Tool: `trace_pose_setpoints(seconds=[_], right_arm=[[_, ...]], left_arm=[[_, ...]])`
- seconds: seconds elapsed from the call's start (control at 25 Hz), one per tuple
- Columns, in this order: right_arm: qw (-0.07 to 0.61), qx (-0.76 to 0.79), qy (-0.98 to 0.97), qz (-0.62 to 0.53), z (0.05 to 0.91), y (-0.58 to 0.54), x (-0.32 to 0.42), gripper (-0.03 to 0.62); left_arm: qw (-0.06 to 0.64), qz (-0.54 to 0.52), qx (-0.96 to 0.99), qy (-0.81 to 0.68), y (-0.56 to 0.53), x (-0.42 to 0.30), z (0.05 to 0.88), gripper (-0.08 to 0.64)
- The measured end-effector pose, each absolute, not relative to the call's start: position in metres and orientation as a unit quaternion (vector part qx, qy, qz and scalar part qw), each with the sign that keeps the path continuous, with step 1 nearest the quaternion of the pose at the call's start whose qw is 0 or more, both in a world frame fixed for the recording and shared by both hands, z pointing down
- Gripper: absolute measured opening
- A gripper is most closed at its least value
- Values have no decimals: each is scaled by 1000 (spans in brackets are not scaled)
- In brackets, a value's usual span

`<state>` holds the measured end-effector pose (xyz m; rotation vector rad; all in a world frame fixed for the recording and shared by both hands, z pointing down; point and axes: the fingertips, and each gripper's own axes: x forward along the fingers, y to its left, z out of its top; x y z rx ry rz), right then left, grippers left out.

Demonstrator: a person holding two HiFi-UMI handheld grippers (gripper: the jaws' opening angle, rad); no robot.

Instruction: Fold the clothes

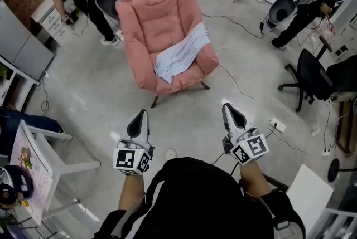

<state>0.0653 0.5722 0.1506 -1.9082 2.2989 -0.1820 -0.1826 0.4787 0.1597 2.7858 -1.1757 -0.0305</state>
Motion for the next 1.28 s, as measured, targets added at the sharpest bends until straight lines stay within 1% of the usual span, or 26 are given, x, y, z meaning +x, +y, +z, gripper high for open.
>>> trace_pose_setpoints(seconds=[0.16,0.2,0.24,0.28,0.32,0.36,0.52,0.6,0.8,1.0,1.28], right_arm=[[93,-625,771,-79,148,566,57,5],[99,-623,771,-80,147,564,53,11],[103,-621,773,-79,146,562,49,77],[104,-618,776,-75,144,560,44,151],[105,-616,777,-71,143,558,40,210],[102,-617,778,-65,141,556,36,247],[82,-626,774,-45,140,539,20,333],[80,-632,770,-42,140,528,13,344],[93,-651,753,-34,134,505,1,344],[93,-664,741,-35,133,491,1,344],[88,-671,736,-35,140,465,25,333]], left_arm=[[68,-15,925,-374,472,-184,158,5],[74,-18,927,-368,470,-184,158,21],[80,-20,929,-361,468,-183,158,91],[85,-23,930,-357,466,-182,157,146],[88,-27,930,-356,463,-182,156,212],[91,-33,929,-358,460,-183,154,277],[99,-39,930,-351,443,-189,151,372],[96,-33,933,-345,433,-195,151,386],[62,-21,942,-331,405,-209,149,387],[64,-23,945,-321,381,-208,151,386],[73,-15,948,-310,357,-182,161,385]])
